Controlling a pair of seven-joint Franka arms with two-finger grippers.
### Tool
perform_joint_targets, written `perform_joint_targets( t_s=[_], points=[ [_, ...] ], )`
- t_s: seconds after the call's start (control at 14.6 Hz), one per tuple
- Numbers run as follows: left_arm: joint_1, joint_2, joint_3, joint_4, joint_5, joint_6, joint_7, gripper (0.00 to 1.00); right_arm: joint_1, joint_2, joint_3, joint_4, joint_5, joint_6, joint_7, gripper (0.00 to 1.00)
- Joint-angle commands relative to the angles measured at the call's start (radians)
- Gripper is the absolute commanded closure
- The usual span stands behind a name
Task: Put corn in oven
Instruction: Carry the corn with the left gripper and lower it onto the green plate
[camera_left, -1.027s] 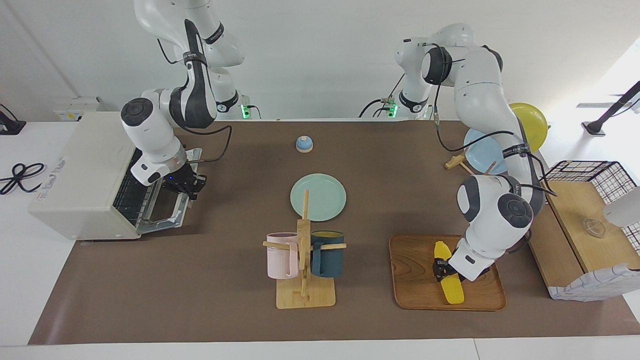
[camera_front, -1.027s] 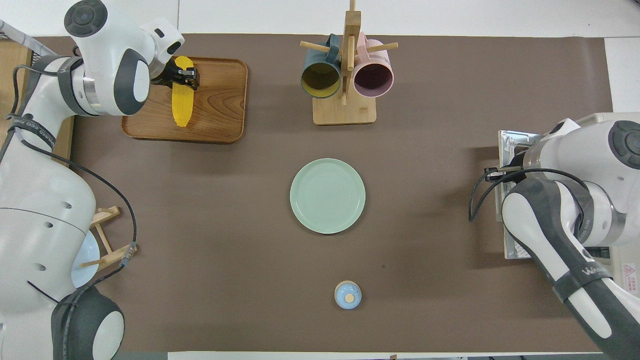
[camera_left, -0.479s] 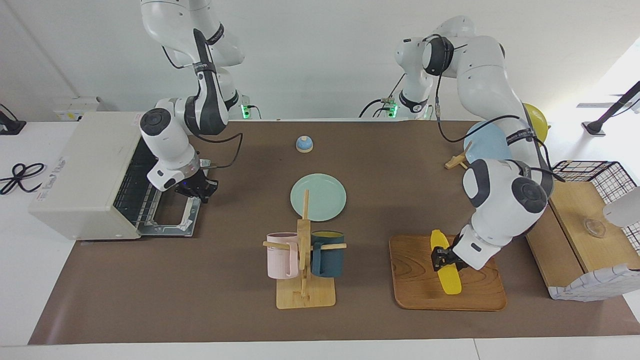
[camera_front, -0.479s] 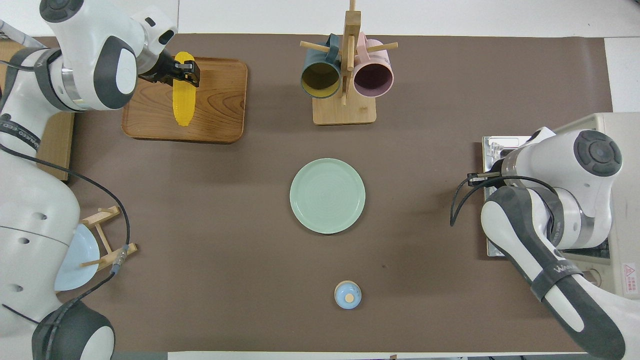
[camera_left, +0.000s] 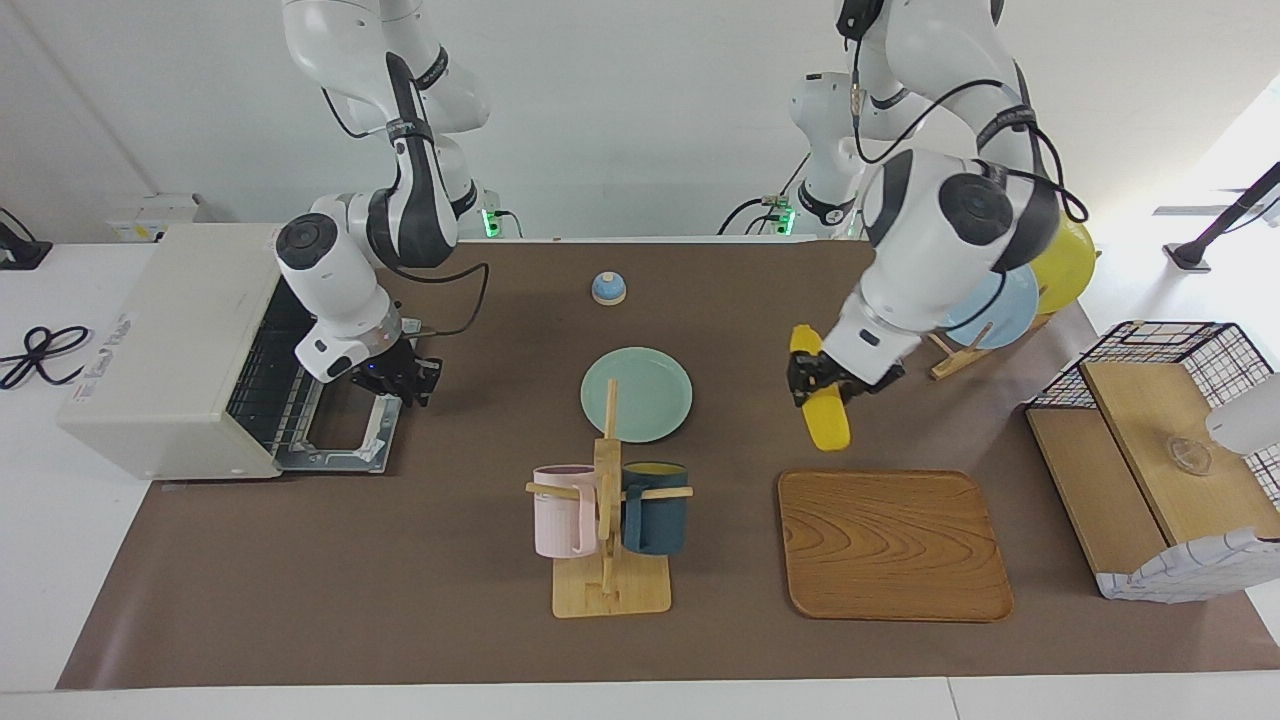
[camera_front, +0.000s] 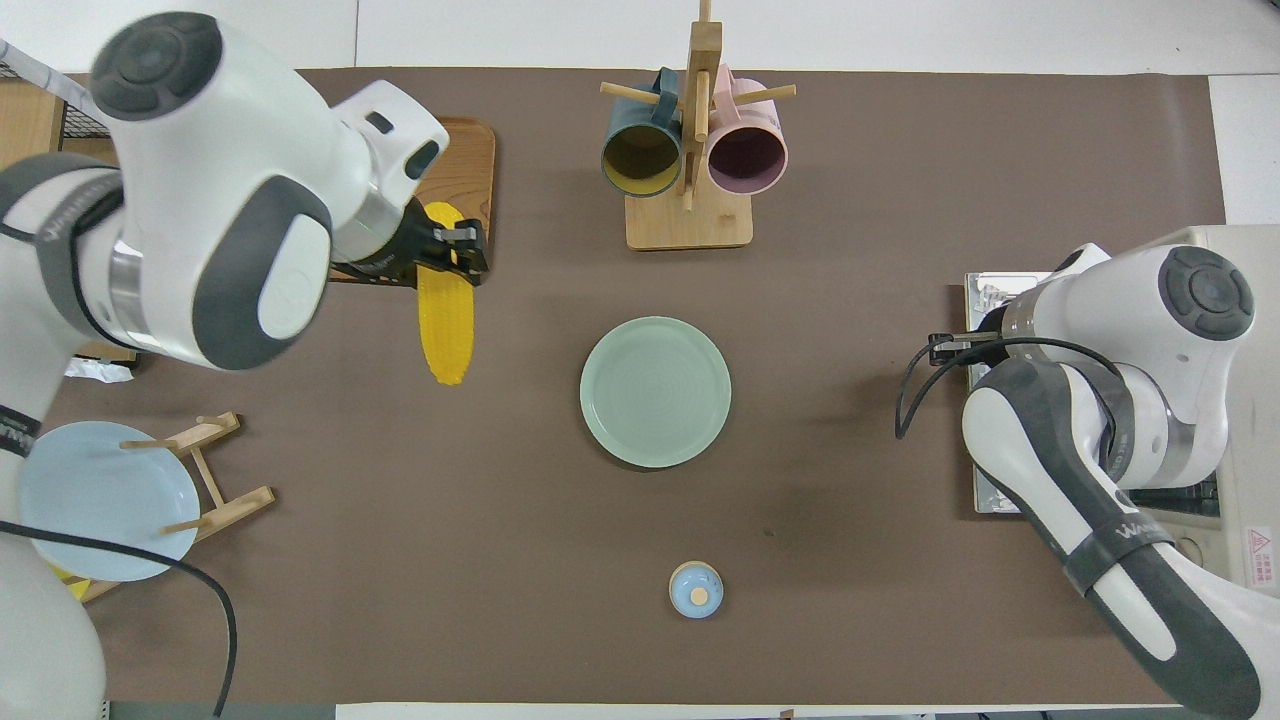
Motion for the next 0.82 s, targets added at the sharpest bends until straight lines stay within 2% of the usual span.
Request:
perform_joint_targets(
  t_s=[0.0, 0.07, 0.21, 0.55, 0.75],
  points=[
    [-0.143, -0.088, 0.020, -0.211, -0.020, 0.199, -0.179, 1.00, 0.004, 0.004, -0.005, 0.017, 0.018, -0.010, 0.007, 0.10],
    [-0.185, -0.107, 0.020, -0.284, -0.022, 0.309, -0.216, 1.00, 0.004, 0.002, -0.005, 0.015, 0.018, -0.008, 0.008, 0.01],
    [-0.263, -0.090, 0.020, -0.341, -0.023, 0.433, -0.253, 1.00, 0.007, 0.001, -0.005, 0.017, 0.018, -0.019, 0.014, 0.00],
    [-0.351, 0.048, 0.022, -0.343, -0.023, 0.603, -0.276, 1.00, 0.007, -0.004, -0.003, 0.019, 0.018, -0.030, 0.014, 0.00],
    [-0.369, 0.111, 0.023, -0.343, -0.023, 0.681, -0.282, 1.00, 0.016, -0.010, -0.003, 0.029, 0.018, -0.017, 0.008, 0.00]
  ],
)
